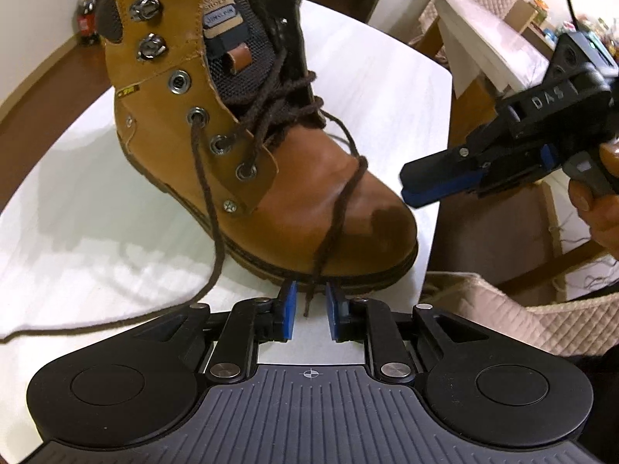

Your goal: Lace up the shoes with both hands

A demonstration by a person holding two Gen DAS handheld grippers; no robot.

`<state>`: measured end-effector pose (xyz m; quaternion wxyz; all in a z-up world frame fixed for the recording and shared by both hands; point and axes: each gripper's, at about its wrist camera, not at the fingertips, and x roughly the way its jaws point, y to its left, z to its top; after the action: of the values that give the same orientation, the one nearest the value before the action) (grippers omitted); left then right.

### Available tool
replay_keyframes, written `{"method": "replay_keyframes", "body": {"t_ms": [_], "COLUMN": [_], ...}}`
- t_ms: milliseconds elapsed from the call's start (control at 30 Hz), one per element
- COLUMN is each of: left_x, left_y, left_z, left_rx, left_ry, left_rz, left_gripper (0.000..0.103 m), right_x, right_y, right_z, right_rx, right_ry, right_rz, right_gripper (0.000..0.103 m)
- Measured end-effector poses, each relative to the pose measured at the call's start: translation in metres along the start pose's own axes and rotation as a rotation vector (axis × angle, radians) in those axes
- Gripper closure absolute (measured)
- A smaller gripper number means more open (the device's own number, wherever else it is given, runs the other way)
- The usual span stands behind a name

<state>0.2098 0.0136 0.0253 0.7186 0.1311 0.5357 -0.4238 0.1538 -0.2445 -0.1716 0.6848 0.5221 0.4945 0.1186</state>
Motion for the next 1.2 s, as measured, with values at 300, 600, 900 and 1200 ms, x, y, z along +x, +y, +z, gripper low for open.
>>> {"method": "replay_keyframes", "body": {"t_ms": [300,600,900,1200], "left_x": [0.032,0.002,-0.011,-0.013], "left_y": [-0.016,-0.03,-0.027,-0.025], "left_z": [-0.013,-0.01,-0.003,-0.003], "left_rx": [0.119,0.141,0.156,0.101], "left_ry": [0.024,0.03,0.038,0.015], "left_rz": [0.06,0.079,0.054,0.012], "left_gripper": [0.099,0.1,0.1,0.099], "right_x": [-0.001,0.024,0.044,0.049], "right_y": [0.009,0.015,0.018,0.023], "right_z": [-0.004,-0.008,-0.015,-0.012], "right_rx": [-0.056,-0.026,-0.094,-0.167], "right_ry": [0.009,0.11,0.116,0.138], "right_rz": [-0.056,-0.013,-0.038,-0.057], "right_gripper": [0.083,0.072,0.075,0.1]}}
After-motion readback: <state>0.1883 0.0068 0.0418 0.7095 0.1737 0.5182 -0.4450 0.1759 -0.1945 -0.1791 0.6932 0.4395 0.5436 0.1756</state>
